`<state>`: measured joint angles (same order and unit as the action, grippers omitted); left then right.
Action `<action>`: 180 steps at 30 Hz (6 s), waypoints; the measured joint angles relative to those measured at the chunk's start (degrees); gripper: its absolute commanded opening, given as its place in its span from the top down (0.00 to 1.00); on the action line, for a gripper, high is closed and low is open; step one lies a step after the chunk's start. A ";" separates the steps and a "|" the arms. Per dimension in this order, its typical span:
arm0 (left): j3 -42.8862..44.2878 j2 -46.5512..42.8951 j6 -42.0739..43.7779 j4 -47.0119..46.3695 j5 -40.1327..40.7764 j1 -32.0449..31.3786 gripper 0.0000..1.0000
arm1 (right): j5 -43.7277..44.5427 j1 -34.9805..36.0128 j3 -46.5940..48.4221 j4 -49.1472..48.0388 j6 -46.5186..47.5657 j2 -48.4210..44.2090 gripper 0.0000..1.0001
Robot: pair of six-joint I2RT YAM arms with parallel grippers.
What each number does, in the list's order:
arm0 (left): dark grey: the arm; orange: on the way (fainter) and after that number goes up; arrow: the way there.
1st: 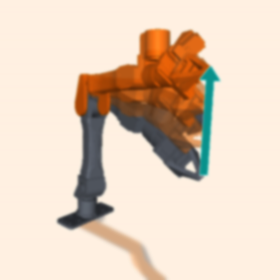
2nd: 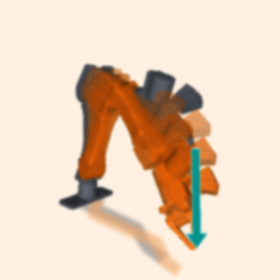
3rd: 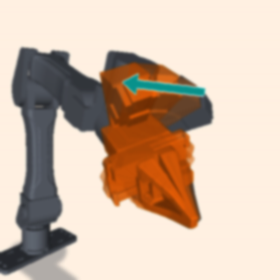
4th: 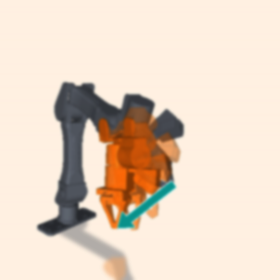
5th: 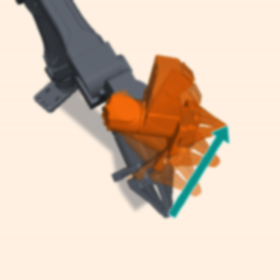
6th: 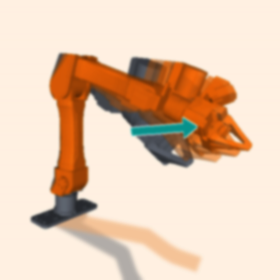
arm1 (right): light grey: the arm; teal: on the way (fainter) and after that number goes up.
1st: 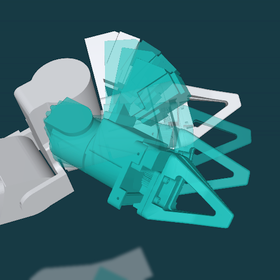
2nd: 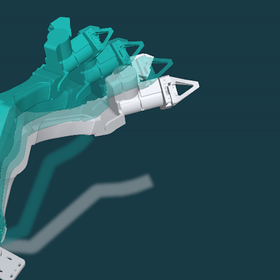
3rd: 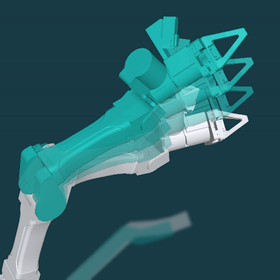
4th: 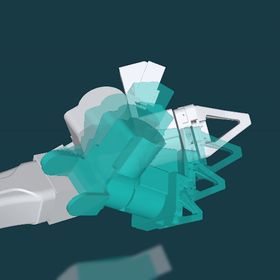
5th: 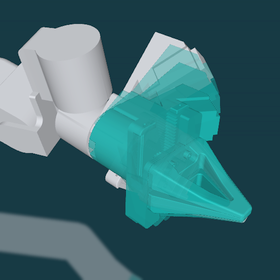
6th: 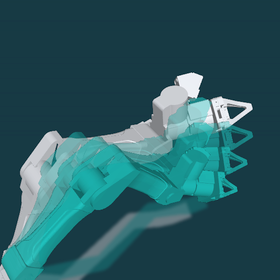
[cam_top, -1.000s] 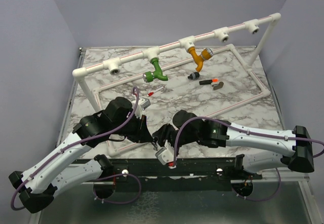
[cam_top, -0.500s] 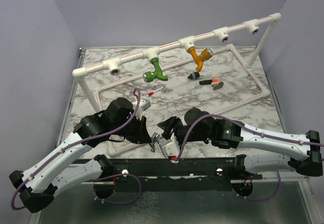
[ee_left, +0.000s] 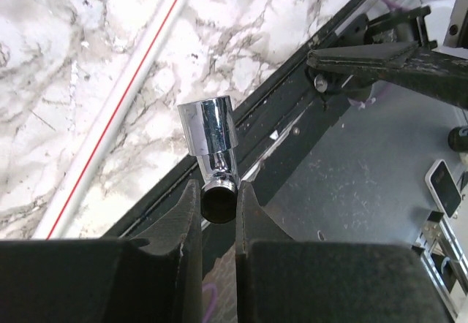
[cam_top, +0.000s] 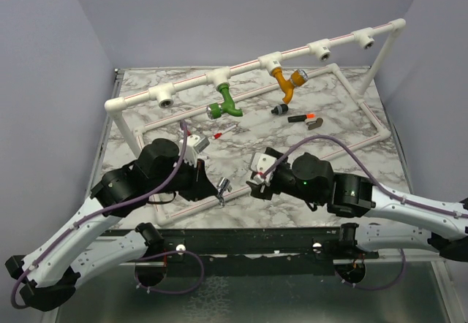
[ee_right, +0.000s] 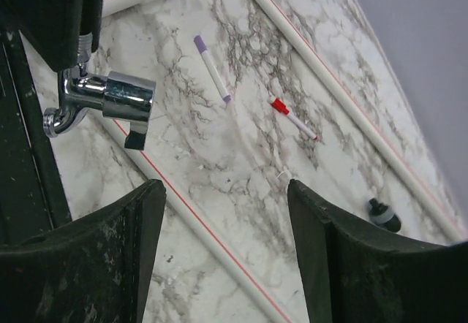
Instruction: Install the water faucets
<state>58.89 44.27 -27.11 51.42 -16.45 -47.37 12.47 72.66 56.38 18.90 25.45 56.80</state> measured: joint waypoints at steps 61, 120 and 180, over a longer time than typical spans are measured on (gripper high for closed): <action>-13.68 -18.18 -8.90 -55.04 3.85 0.00 1.00 | -53.64 -24.30 -7.34 -59.06 -76.63 7.58 0.32; -17.81 -22.16 -8.00 -56.08 10.25 0.00 1.00 | -54.25 -23.06 0.92 -53.11 -76.06 13.97 0.55; -2.10 -11.50 0.46 -43.69 13.84 -0.11 0.02 | -39.74 -22.03 6.93 -23.58 -53.83 3.23 0.99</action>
<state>56.80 32.77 -26.65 7.73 -2.61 -47.48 -27.27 50.63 63.31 -4.69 -28.38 60.03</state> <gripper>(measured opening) 0.975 0.230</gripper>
